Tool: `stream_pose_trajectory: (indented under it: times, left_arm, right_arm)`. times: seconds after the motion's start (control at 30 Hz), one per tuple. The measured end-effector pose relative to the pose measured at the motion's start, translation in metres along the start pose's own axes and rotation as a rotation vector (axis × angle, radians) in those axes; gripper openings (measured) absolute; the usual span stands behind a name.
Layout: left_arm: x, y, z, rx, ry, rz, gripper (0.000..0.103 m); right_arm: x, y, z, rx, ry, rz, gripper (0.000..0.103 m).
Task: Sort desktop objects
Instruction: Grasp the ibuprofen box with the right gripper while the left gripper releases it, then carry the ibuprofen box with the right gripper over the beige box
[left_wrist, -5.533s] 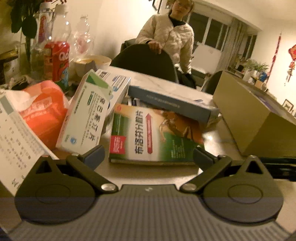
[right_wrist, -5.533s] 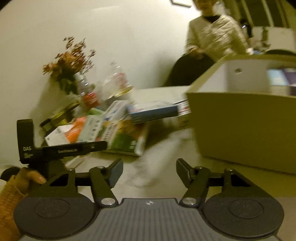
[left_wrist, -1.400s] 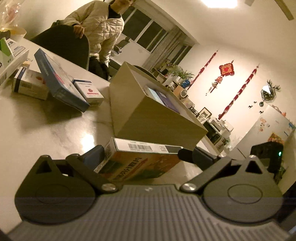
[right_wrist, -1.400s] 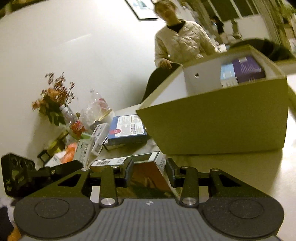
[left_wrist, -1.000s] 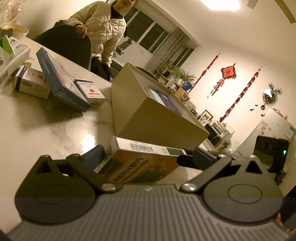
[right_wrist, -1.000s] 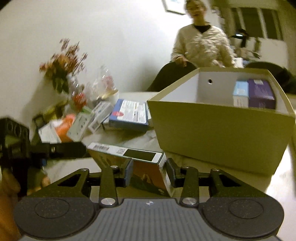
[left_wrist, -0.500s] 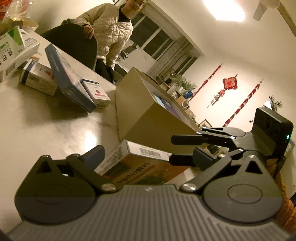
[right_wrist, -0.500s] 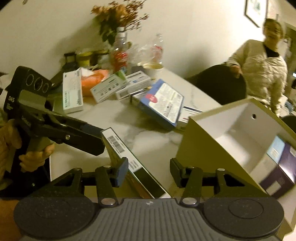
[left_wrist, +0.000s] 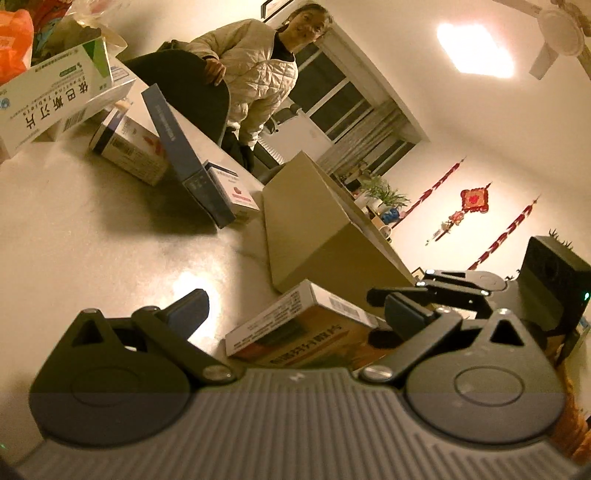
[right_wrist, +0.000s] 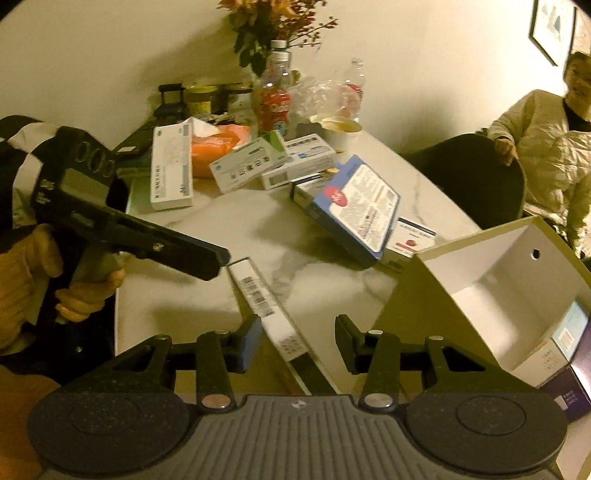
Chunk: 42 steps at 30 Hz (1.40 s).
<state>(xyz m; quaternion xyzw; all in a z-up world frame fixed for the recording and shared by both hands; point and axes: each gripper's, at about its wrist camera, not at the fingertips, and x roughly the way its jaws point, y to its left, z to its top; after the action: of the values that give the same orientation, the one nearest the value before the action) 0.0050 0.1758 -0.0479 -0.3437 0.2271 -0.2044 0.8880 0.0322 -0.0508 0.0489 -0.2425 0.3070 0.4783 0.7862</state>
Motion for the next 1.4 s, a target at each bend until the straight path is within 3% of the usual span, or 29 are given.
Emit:
stream_pose_trajectory:
  times: [0.27,0.33,0.6,0.93,1.2,1.4]
  left_arm:
    - [-0.011,0.002,0.0,0.002,-0.043,0.034,0.103]
    - [-0.015,0.003,0.0,-0.002,-0.054,0.043,0.103]
    - [-0.02,0.016,-0.001,-0.029,-0.073,0.087,0.103]
    - [-0.011,0.011,-0.008,0.061,-0.056,0.163,0.103]
    - [-0.004,0.008,-0.015,0.126,-0.037,0.22,0.103]
    - [0.0,0.004,-0.022,0.186,-0.024,0.257,0.103]
  right_arm:
    - [-0.007,-0.002,0.008,0.023,0.024,-0.026,0.031]
    - [-0.013,-0.006,0.011,0.045,0.018,-0.035,0.022]
    - [-0.038,-0.021,0.022,0.134,-0.004,-0.07,0.021]
    - [-0.068,-0.039,0.036,0.246,-0.033,-0.115,0.021]
    - [-0.082,-0.09,0.048,0.413,-0.105,-0.246,0.021]
    - [-0.07,-0.13,0.054,0.495,-0.104,-0.364,0.021]
